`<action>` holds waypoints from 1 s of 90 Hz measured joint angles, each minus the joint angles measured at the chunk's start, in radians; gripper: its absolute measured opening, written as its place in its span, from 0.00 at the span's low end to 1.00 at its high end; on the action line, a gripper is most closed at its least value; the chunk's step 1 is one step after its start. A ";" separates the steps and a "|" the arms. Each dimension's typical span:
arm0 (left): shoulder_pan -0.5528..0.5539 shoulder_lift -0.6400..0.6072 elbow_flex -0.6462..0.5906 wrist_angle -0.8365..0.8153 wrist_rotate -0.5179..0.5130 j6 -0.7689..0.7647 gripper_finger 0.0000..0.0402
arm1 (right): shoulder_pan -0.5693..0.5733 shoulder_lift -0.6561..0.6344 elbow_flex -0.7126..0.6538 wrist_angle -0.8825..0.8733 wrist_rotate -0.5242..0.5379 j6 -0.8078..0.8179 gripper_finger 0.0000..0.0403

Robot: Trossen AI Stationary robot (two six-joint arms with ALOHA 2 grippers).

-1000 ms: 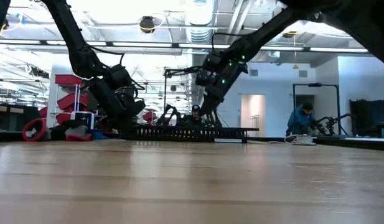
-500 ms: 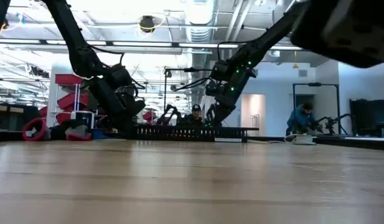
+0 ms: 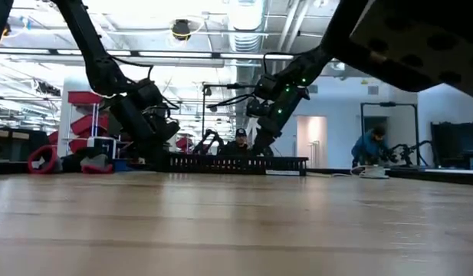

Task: Ziptie cables
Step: Close the black cable duct

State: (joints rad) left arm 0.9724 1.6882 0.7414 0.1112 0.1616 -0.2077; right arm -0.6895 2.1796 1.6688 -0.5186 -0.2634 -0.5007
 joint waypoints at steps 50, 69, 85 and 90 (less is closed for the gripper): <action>-0.021 -0.001 0.004 0.027 0.040 -0.015 0.00 | 0.008 0.003 0.002 0.033 -0.049 -0.004 0.00; -0.028 -0.003 0.007 0.038 0.070 -0.016 0.00 | -0.016 0.001 0.003 -0.040 -0.061 0.006 0.00; -0.015 -0.003 0.007 0.030 0.070 -0.006 0.00 | -0.032 -0.002 0.004 -0.086 -0.064 0.029 0.00; -0.012 -0.003 0.007 0.021 0.069 -0.003 0.00 | -0.032 -0.002 0.004 -0.084 -0.064 0.029 0.00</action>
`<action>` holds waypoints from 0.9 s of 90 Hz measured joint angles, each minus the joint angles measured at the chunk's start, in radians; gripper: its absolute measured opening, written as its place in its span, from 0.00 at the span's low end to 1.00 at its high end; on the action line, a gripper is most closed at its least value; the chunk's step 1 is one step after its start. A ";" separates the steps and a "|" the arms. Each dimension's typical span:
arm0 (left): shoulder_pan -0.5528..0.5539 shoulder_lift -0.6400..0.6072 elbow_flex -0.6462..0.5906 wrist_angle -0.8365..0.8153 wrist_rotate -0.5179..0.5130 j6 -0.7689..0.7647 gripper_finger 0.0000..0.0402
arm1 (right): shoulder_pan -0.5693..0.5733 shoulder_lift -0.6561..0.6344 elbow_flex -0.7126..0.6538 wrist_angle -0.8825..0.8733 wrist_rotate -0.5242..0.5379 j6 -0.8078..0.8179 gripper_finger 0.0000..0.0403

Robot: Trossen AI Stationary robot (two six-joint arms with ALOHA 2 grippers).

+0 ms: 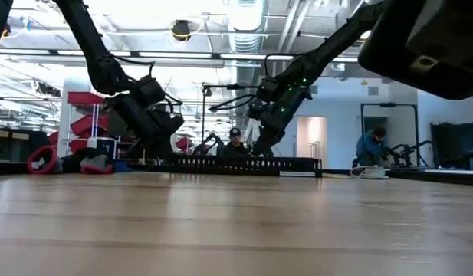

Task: Ziptie cables
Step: Close the black cable duct

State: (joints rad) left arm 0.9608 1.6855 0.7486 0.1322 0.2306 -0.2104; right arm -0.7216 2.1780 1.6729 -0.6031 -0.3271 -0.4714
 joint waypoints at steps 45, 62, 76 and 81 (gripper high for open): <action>-0.009 -0.183 -0.002 -0.066 -0.048 -0.046 0.00 | 0.002 0.000 -0.001 0.028 0.008 -0.005 0.00; 0.034 -0.201 0.015 -0.199 -0.106 -0.060 0.00 | 0.012 -0.010 -0.001 0.028 0.014 -0.007 0.00; 0.043 -0.176 0.016 -0.196 -0.106 -0.055 0.00 | 0.026 -0.011 0.030 0.014 0.031 -0.008 0.00; 0.044 -0.168 0.016 -0.194 -0.115 -0.046 0.00 | 0.029 -0.011 0.048 0.010 0.032 -0.008 0.00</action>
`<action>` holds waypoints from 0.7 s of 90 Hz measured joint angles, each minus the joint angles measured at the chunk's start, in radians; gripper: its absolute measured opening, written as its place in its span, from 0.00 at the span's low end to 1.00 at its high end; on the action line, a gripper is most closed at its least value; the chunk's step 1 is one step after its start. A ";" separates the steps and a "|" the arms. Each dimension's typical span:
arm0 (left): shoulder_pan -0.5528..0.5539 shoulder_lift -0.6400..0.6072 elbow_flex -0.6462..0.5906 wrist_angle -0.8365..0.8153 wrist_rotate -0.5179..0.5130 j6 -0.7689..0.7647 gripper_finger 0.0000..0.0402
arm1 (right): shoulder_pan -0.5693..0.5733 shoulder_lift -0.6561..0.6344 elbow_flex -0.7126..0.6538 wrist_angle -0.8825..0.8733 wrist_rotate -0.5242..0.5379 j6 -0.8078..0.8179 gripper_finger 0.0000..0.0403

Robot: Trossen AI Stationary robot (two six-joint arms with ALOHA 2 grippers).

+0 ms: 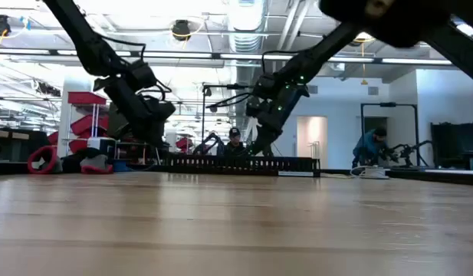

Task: Ziptie cables
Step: Close the black cable duct

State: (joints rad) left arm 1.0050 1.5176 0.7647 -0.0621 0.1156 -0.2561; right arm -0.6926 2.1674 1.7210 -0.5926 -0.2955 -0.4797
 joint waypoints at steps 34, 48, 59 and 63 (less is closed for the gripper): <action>0.028 0.028 0.000 0.019 -0.050 0.026 0.00 | 0.012 -0.003 0.165 -0.289 -0.008 -0.055 0.00; 0.050 0.028 0.000 0.020 -0.044 0.039 0.00 | -0.023 -0.003 0.171 -0.466 0.020 -0.094 0.00; 0.051 0.028 0.000 0.019 -0.031 0.059 0.00 | -0.057 -0.005 0.143 -0.529 0.034 -0.081 0.00; 0.051 0.028 0.000 0.020 -0.018 0.061 0.00 | -0.068 -0.012 0.123 -0.533 0.038 -0.074 0.00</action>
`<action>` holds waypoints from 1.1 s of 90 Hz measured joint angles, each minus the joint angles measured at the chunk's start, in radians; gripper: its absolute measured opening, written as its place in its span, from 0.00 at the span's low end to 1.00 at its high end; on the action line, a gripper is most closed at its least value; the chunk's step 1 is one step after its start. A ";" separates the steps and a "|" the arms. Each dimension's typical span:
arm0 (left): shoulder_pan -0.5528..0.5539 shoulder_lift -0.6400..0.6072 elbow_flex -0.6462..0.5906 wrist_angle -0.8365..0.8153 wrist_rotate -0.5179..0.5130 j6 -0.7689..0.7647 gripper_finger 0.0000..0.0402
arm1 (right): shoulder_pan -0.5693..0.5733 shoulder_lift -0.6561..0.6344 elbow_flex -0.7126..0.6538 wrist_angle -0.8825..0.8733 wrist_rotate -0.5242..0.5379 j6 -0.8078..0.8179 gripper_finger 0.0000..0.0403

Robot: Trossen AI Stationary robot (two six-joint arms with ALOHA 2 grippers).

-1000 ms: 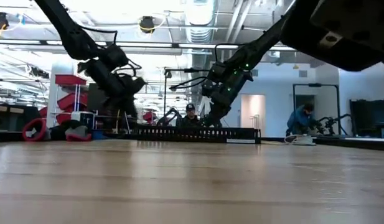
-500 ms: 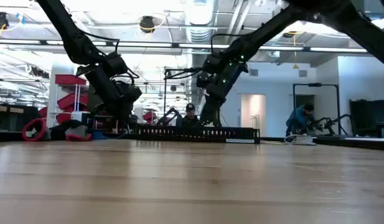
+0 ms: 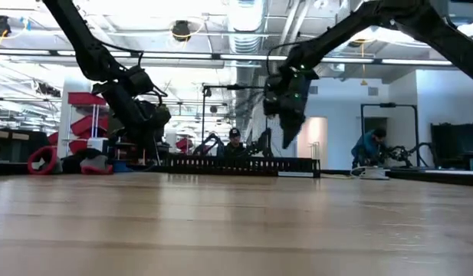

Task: Ziptie cables
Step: Close the black cable duct

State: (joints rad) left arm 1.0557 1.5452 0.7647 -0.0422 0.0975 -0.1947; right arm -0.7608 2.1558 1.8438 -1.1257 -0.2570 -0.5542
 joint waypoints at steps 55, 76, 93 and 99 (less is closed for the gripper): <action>0.000 0.000 0.000 0.032 0.027 0.027 0.00 | -0.107 -0.355 -0.596 0.406 0.204 0.096 0.00; -0.003 0.020 0.000 0.037 0.054 0.020 0.00 | -0.134 -0.335 -0.660 0.496 0.208 0.111 0.00; -0.014 0.074 0.016 0.040 0.074 0.007 0.00 | -0.133 -0.335 -0.695 0.564 0.206 0.133 0.00; -0.019 0.082 0.030 0.039 0.078 0.007 0.00 | -0.133 -0.335 -0.711 0.577 0.205 0.138 0.00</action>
State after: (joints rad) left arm 1.0364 1.6274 0.7950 -0.0035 0.1757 -0.1875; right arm -0.8940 1.8206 1.1330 -0.5486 -0.0517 -0.4160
